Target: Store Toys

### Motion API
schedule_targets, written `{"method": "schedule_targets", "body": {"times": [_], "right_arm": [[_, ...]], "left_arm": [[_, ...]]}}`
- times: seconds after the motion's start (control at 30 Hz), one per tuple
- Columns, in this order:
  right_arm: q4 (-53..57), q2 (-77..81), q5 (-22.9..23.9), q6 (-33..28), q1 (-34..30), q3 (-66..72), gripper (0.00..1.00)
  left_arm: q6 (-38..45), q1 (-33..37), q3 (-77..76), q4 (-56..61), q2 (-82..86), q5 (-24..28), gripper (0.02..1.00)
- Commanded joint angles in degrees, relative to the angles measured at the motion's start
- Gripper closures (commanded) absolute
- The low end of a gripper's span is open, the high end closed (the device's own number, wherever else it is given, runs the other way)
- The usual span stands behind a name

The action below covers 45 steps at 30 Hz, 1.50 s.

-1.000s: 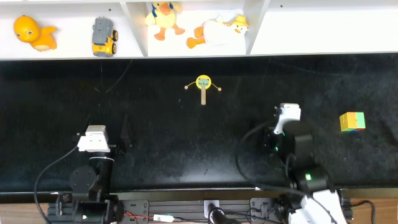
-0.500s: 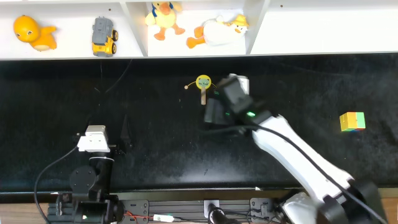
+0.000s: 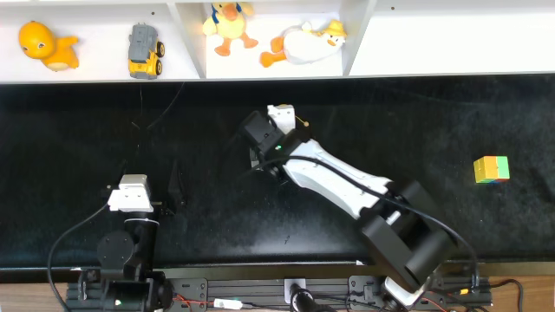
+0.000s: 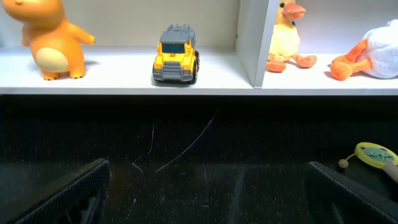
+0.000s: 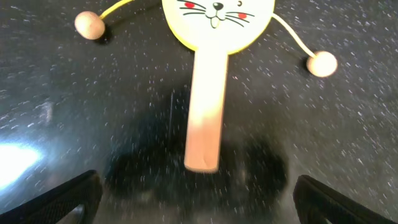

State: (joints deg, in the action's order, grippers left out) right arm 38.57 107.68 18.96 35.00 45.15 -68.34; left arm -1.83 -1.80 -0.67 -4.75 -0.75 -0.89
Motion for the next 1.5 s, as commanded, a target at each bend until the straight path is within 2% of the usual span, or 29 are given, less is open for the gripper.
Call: {"method": "schedule_targets", "body": {"times": [0.03,0.2,0.53,0.7,0.87,1.03,1.13,1.3,1.5], "right_arm": [[-0.7,1.6,5.6,0.5,0.6,-3.3,0.005],[-2.1,2.1,7.8,0.6,0.5,-3.3,0.012],[-3.0,3.6,7.7,0.9,0.5,-3.3,0.062],[-3.9,4.6,7.7,1.4,0.0,-3.3,0.211],[-4.4,4.8,7.7,1.5,-0.2,-3.3,0.549],[-4.4,4.8,7.5,1.5,-0.2,-3.3,0.827],[-4.3,3.1,6.8,2.3,-0.3,-3.0,0.952],[-4.4,-4.5,5.9,2.3,-2.0,1.8,0.958],[-4.3,-17.9,6.1,2.3,-4.2,13.9,0.956]], "left_arm": [[-1.3,-0.2,0.2,0.0,0.6,0.3,0.023],[-1.3,-0.2,0.2,0.0,0.6,0.3,0.023],[-1.2,-0.2,0.2,0.0,0.6,0.3,0.023],[-1.3,-0.2,0.2,0.0,0.6,0.3,0.023],[-1.3,-0.2,0.2,0.0,0.6,0.3,0.023],[-1.3,-0.2,0.2,0.0,0.6,0.3,0.023],[-1.3,-0.2,0.2,0.0,0.6,0.3,0.023],[-1.3,-0.2,0.2,0.0,0.6,0.3,0.023],[-1.3,-0.2,0.2,0.0,0.6,0.3,0.023]]}}
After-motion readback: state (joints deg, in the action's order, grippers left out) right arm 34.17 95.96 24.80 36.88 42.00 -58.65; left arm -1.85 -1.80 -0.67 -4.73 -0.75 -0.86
